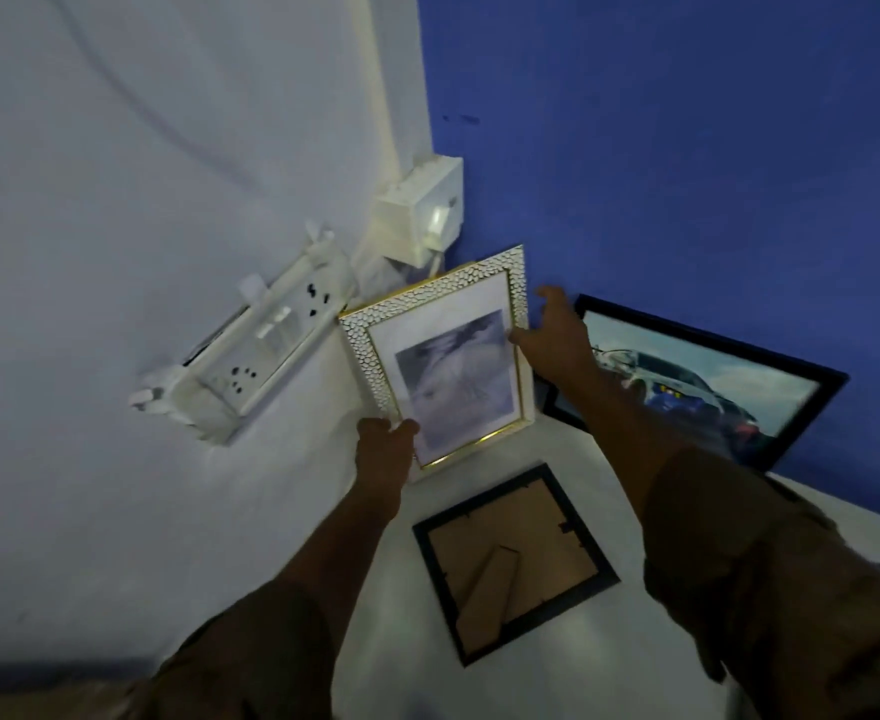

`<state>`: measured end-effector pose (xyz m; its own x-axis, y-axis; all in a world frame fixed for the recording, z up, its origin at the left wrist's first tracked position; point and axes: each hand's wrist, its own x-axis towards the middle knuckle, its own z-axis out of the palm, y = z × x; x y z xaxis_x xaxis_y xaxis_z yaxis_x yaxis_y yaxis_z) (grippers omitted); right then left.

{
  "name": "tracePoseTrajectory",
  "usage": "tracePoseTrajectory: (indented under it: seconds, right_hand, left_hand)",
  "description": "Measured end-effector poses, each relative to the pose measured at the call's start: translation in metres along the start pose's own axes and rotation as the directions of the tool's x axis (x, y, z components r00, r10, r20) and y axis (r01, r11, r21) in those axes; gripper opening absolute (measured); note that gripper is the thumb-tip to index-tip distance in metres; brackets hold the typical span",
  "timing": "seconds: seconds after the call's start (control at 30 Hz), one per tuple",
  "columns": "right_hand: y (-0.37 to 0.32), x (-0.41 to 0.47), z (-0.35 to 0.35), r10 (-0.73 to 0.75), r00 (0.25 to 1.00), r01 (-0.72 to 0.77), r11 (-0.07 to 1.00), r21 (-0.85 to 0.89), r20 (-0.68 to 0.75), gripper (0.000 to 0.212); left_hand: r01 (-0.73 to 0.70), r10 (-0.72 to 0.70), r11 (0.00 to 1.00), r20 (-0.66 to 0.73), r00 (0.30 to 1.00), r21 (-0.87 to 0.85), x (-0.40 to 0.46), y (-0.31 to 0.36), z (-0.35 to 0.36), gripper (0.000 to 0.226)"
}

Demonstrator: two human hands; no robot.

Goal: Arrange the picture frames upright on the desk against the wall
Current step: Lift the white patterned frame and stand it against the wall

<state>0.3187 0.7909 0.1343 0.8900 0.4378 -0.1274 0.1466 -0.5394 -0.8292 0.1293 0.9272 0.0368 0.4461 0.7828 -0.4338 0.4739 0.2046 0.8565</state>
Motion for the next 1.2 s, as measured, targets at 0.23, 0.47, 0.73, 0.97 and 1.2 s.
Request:
tracePoseTrajectory:
  seconds: [0.23, 0.47, 0.73, 0.97, 1.2]
  right_hand:
    - [-0.003, 0.034, 0.019, 0.026, 0.998, -0.028, 0.998, 0.050, 0.053, 0.042]
    - [0.023, 0.039, 0.009, 0.036, 0.994, -0.044, 0.996, 0.083, 0.099, 0.036]
    - [0.017, -0.027, -0.047, -0.069, 0.996, 0.061, 0.987, 0.150, 0.048, 0.030]
    - [-0.004, -0.135, -0.189, -0.170, 0.976, 0.214, 0.878, 0.429, -0.139, 0.036]
    - [0.024, -0.291, -0.322, -0.149, 0.926, 0.358, 0.633, 0.686, -0.347, 0.040]
  left_hand:
    - [-0.182, 0.161, 0.888, 0.084, 0.983, 0.422, 0.047, -0.012, -0.024, 0.030]
    - [-0.392, 0.409, 0.711, 0.110, 0.906, 0.584, 0.058, -0.035, -0.025, 0.014]
    - [-0.373, 0.362, 0.843, 0.105, 0.926, 0.387, -0.012, 0.002, -0.044, 0.020]
    - [-0.226, 0.236, 0.970, 0.120, 0.964, -0.085, -0.157, 0.048, -0.016, 0.023]
    - [-0.062, 0.335, 0.866, 0.481, 0.810, -0.497, -0.325, 0.122, 0.107, 0.031]
